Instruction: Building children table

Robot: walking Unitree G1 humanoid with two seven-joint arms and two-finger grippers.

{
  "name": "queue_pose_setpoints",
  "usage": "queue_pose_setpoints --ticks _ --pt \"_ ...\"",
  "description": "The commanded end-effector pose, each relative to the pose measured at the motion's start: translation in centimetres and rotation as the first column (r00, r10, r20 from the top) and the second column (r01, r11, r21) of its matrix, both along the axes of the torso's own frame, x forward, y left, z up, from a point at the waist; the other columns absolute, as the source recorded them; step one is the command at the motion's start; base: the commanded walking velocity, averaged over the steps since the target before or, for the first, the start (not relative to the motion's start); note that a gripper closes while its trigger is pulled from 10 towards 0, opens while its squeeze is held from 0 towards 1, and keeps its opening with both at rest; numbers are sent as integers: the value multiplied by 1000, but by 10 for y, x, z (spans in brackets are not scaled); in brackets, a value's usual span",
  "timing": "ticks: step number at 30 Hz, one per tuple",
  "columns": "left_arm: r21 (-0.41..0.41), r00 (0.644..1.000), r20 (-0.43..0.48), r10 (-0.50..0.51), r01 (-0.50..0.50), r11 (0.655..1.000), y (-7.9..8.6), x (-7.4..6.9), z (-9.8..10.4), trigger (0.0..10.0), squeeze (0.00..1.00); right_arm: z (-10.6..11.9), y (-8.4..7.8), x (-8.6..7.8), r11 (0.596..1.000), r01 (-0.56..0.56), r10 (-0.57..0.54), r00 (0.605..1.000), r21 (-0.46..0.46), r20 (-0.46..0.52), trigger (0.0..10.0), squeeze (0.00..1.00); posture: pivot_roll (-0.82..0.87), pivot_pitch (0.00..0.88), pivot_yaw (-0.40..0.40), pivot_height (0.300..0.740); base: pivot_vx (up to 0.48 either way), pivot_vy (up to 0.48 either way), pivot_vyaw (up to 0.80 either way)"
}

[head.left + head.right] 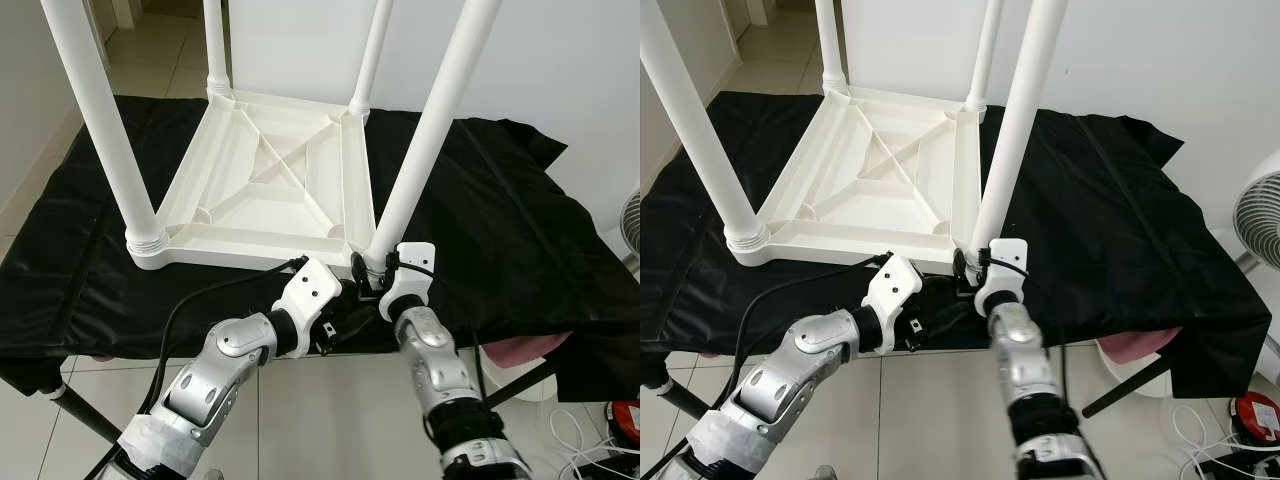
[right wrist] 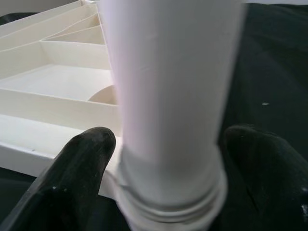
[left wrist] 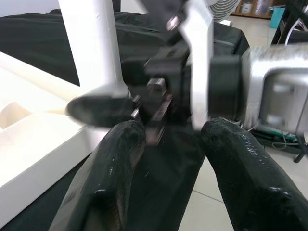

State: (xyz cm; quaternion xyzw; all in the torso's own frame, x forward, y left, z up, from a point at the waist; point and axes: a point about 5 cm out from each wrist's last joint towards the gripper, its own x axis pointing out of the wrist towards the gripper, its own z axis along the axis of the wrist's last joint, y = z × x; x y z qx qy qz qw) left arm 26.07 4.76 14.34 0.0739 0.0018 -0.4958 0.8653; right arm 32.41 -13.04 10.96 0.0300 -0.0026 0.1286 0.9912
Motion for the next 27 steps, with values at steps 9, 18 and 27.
queue_pose_setpoints --ticks 9,18,27 --pt "11 999 3 -42 42 999 -2 1 2 10000 0 12 -20 14 935 -313 319 948 -165 10 10000 0 33 0 -70 740 0 0 0" --pt "9 999 6 -34 34 999 -1 2 4 10000 0 16 -2 30 856 -449 454 890 -256 -41 10000 0 48 0 -62 740 0 0 0" --pt "9 999 6 -31 31 999 0 2 5 10000 0 9 10 32 818 -513 512 855 -262 -75 0 0 48 0 -57 740 0 0 0"
